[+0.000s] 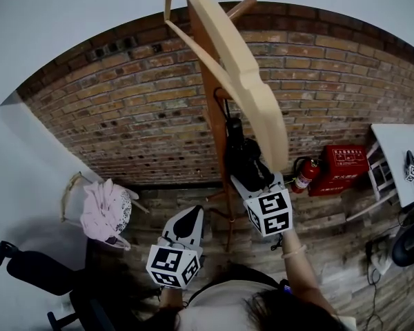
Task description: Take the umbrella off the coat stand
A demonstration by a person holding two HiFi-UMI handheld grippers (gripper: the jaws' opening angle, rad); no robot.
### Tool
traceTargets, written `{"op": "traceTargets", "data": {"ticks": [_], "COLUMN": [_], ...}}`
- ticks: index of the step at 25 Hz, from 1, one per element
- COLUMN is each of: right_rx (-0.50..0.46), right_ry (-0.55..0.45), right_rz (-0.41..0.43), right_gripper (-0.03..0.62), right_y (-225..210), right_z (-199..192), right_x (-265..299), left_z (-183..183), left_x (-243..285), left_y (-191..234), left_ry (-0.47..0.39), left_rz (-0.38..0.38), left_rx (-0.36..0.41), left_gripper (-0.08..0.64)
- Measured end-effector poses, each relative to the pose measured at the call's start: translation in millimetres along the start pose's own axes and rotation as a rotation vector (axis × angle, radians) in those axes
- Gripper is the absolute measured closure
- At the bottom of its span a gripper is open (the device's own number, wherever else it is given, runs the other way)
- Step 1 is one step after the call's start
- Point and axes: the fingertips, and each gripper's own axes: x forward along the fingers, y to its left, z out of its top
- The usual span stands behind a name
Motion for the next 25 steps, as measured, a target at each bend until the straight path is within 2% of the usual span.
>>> {"op": "traceTargets", "data": {"ticks": [15, 20, 25], "right_rx": [0.007, -0.031, -0.101], "right_ry": [0.073, 0.097, 0.104], "right_rz": [0.068, 0.112, 0.072], "right_gripper": [0.275, 0.276, 0.276], "right_y": [-5.4, 1.0, -5.2], "right_z": [-10.7, -10.6, -21.4], "right_x": [27.2, 35.2, 42.7], "left_z": [-1.1, -3.7, -4.8], "left_x": [15.3, 19.6, 22.9], "left_y": [8.0, 12.4, 13.4], "left_ry": [0.014, 0.018, 0.011], "left_rz": [0.002, 0.008, 0.009], "left_rx": [-0.008, -0.018, -0.025], "left_gripper": [0.551, 0.551, 0.552]}}
